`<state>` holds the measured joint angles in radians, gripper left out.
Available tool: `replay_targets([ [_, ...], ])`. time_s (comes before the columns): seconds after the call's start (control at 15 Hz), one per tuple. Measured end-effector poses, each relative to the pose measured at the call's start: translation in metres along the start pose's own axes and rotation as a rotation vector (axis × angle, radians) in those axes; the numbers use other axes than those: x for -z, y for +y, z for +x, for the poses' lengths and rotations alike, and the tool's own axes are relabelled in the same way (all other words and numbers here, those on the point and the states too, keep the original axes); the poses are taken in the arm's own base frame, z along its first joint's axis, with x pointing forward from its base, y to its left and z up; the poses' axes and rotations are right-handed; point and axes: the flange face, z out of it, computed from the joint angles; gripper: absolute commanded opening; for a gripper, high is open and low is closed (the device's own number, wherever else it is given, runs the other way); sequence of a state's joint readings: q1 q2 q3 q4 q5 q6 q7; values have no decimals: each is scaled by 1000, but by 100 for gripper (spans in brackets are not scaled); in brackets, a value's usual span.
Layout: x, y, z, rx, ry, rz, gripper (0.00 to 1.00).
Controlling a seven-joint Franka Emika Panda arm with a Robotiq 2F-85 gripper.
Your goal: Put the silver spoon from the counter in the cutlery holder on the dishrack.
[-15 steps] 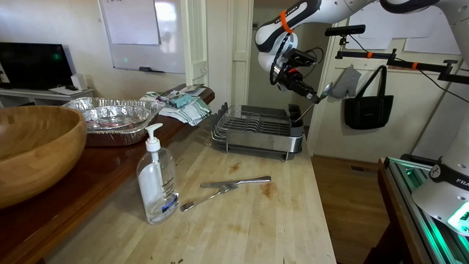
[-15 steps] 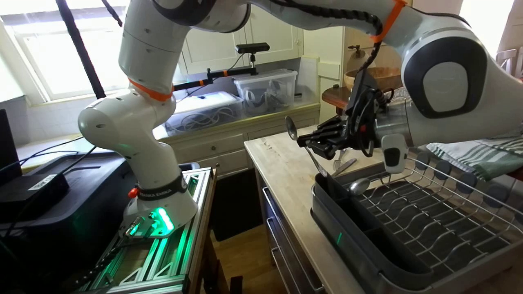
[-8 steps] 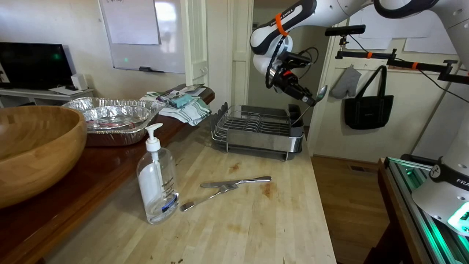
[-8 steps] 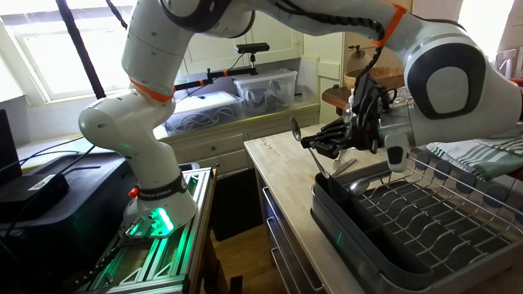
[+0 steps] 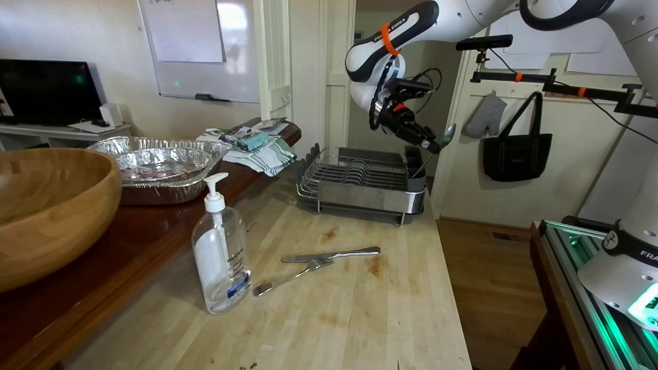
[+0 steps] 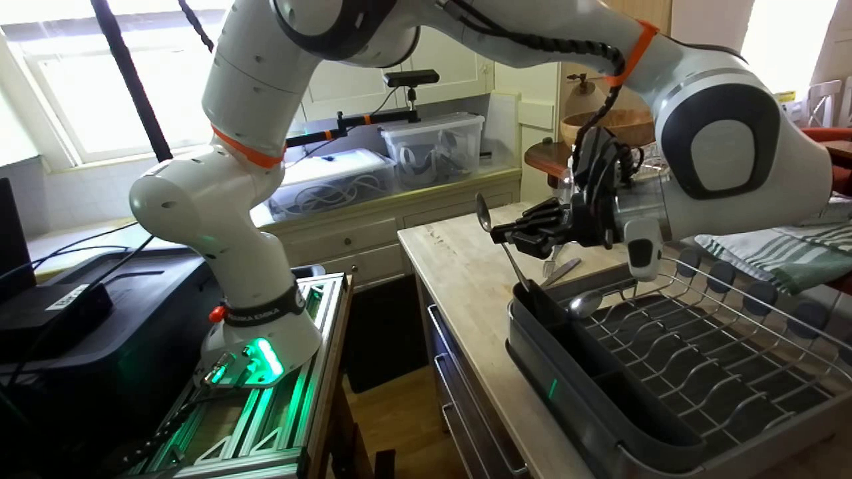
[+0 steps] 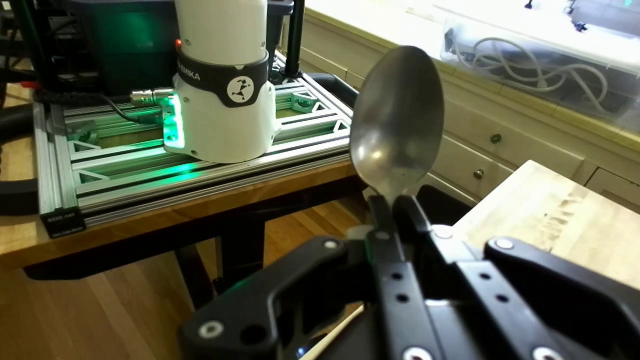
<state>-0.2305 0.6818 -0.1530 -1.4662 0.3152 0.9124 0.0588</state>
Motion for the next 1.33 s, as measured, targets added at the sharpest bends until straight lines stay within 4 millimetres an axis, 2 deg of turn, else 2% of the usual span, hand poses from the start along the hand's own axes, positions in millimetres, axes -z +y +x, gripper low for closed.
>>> replay_targets([
  [0.53,-5,6,12,-55,-21,-1,2],
  [1.33,3,15,9,-113,-2,7,2],
])
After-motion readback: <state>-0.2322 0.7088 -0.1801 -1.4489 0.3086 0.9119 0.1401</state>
